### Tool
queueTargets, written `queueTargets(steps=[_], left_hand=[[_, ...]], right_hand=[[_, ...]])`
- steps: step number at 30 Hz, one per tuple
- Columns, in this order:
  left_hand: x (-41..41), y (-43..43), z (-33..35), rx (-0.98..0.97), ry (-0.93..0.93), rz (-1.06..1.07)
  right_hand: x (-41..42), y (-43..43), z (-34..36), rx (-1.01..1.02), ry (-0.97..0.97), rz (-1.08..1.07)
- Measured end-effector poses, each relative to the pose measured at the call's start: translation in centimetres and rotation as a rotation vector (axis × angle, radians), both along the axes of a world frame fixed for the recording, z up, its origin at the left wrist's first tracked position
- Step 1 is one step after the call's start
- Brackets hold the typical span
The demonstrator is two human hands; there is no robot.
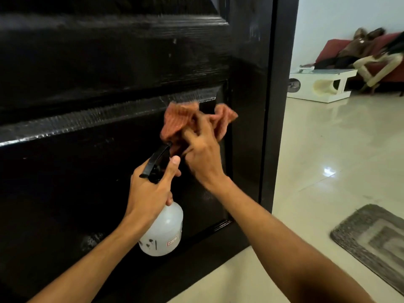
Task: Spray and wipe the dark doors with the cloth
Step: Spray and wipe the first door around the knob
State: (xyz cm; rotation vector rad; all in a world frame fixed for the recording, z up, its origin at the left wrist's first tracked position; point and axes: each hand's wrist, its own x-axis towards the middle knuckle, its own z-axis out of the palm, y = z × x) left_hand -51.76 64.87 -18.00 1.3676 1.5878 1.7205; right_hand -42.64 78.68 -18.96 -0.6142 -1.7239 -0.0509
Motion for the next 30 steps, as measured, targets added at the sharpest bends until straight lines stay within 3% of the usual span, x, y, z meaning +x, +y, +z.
queueTargets(steps=[3, 8, 13, 19, 26, 28, 30], left_hand=[[0.3, 0.1, 1.4, 0.001, 0.059, -0.017], [0.6, 1.2, 2.7, 0.014, 0.075, -0.026], [1.5, 2.1, 0.5, -0.053, 0.058, -0.011], [2.5, 3.7, -0.3, -0.065, 0.074, -0.028], [3.5, 4.4, -0.4, -0.063, 0.038, -0.078], [3.2, 4.6, 0.8, -0.044, 0.052, -0.088], [3.1, 4.8, 1.6, -0.027, 0.054, -0.086]], right_hand=[[2.1, 3.0, 2.3, -0.207, 0.391, -0.226], [3.1, 4.1, 0.8, -0.101, 0.183, -0.195], [4.7, 1.7, -8.0, -0.332, 0.127, -0.182], [5.0, 4.5, 1.8, -0.114, 0.173, -0.129], [6.7, 2.3, -11.6, -0.363, 0.014, -0.117], [7.1, 3.5, -8.5, -0.272, 0.076, -0.112], [7.6, 5.9, -3.8, -0.249, 0.258, -0.183]])
